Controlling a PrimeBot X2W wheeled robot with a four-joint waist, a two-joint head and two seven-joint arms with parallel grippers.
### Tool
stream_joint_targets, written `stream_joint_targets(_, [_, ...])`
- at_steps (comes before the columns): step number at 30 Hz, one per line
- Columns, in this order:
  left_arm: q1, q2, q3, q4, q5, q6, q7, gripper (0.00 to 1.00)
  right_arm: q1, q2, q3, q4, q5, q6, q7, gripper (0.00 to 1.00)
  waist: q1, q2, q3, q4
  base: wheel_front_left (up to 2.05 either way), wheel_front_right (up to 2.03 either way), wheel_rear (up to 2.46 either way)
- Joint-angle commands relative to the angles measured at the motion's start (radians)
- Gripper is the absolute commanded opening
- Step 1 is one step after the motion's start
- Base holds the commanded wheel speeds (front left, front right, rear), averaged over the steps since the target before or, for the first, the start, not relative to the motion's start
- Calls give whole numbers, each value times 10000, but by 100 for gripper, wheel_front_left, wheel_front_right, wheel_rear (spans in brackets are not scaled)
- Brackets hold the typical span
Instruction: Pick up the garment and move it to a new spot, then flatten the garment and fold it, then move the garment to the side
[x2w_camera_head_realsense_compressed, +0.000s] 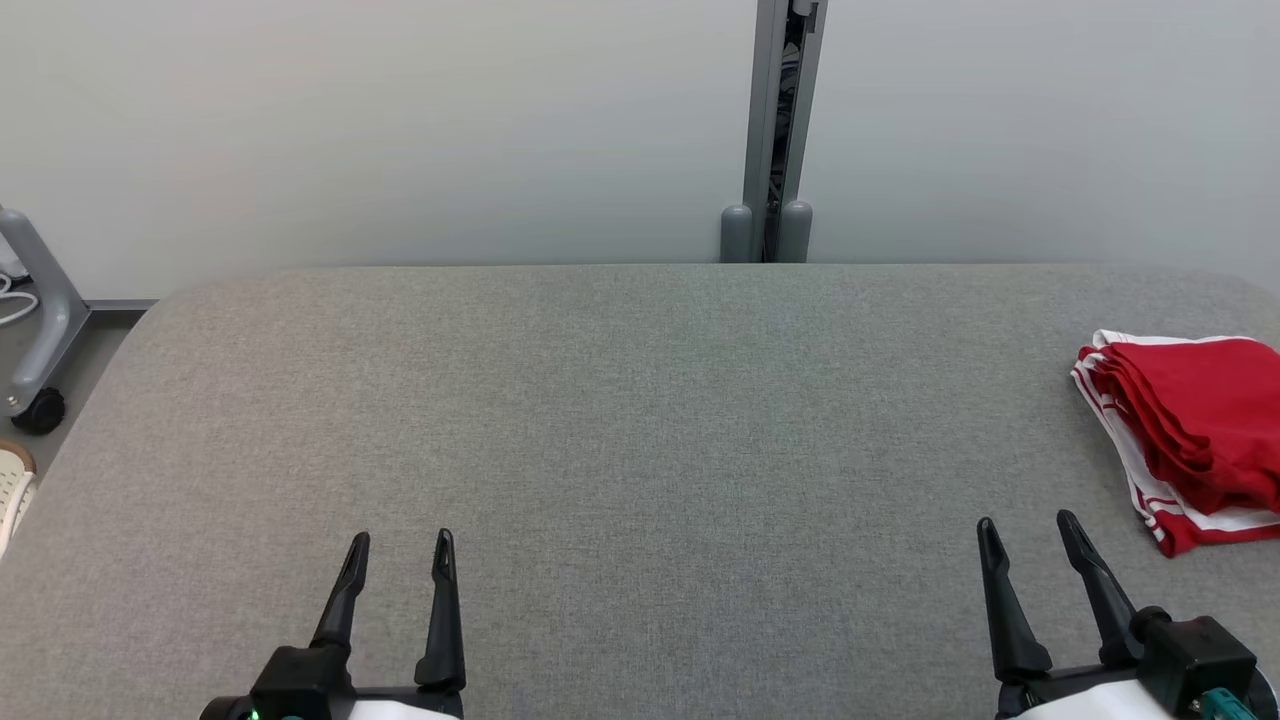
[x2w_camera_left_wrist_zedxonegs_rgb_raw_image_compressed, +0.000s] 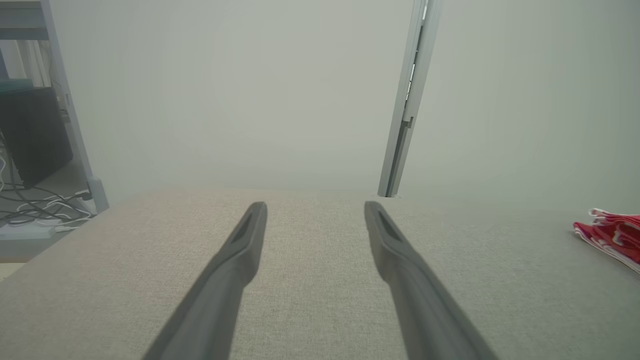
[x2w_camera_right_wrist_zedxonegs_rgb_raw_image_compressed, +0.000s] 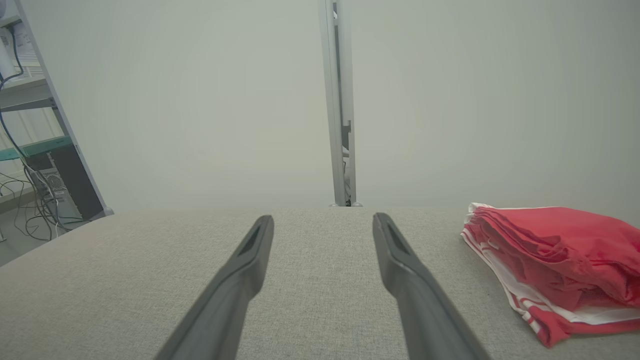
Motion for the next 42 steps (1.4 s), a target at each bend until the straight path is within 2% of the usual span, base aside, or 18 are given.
stream_joint_targets(1, [103, 35, 49, -23, 97, -41, -37, 100, 104, -31, -13, -30, 51, 2, -40, 100, 0, 0, -43, 2, 0, 0, 0])
stream_joint_targets(19, [123, 36, -8, 467, 211, -221, -37, 100, 287, -27, 106, 132, 149, 2, -40, 100, 0, 0, -264, 110, 0, 0, 0])
stream_joint_targets(20, [139, -2, -22, 472, 172, -207, 4, 0, 225, 4, 104, 128, 158, 0, 0, 0, 0, 0, -265, 111, 0, 0, 0])
stream_joint_targets(24, [282, -19, -56, 727, -21, -225, 65, 0, 298, 69, 102, 409, 334, 0, 60, 0, 0, 0, -259, 105, 0, 0, 0])
stream_joint_targets(42, [-688, 11, 122, 1351, -3221, -757, 597, 0, -238, -161, -605, 723, 3614, 0, 958, 0, 0, 0, -150, 17, 0, 0, 0])
